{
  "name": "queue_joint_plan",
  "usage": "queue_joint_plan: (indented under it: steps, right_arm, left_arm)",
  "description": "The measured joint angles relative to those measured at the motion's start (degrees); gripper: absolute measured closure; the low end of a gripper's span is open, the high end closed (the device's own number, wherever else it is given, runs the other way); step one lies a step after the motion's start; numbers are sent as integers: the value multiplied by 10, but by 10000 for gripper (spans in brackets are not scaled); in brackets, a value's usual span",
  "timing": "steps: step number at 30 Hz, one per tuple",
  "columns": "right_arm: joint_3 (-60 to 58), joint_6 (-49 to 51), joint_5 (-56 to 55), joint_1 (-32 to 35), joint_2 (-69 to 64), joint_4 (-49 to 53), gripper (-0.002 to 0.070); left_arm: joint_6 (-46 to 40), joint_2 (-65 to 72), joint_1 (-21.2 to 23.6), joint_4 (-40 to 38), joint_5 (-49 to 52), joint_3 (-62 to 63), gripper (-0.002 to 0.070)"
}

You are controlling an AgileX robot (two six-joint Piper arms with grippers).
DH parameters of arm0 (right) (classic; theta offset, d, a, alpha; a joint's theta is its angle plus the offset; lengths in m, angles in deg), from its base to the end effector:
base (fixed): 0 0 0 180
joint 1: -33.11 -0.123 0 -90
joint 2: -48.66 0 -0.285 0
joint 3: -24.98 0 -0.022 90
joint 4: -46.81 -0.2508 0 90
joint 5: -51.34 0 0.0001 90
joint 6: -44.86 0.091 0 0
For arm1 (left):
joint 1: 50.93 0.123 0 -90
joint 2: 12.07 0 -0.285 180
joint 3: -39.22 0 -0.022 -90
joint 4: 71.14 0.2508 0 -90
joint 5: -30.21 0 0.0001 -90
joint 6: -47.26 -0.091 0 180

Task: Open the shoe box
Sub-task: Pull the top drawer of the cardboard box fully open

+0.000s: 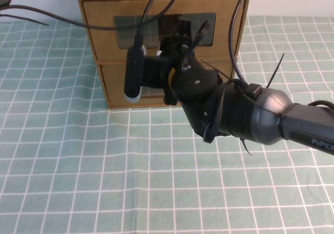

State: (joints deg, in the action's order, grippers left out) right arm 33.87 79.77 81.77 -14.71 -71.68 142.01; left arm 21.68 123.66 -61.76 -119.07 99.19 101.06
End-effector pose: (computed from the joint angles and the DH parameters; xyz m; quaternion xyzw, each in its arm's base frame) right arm 0.3429 0.3100 0.2729 -0.5483 0.5794 -0.2759 0.5363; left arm 0.4655 -0.1533 0.3670 0.2541 0.8283 -0.3651 0.3406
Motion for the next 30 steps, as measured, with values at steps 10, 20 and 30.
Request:
queue_joint_plan:
  steps: [10, 20, 30]
  right_arm:
    - [0, -1, -15, 8, -31, 0, 421]
    - [48, -1, -16, 21, -58, -11, 424]
    - [59, -1, -42, 34, -60, -10, 607]
  left_arm:
    - [-1, 1, 0, 0, 0, 0, 685]
    - [-7, 1, 0, 0, -5, 0, 684]
    - [-11, 2, 0, 0, -8, 0, 684]
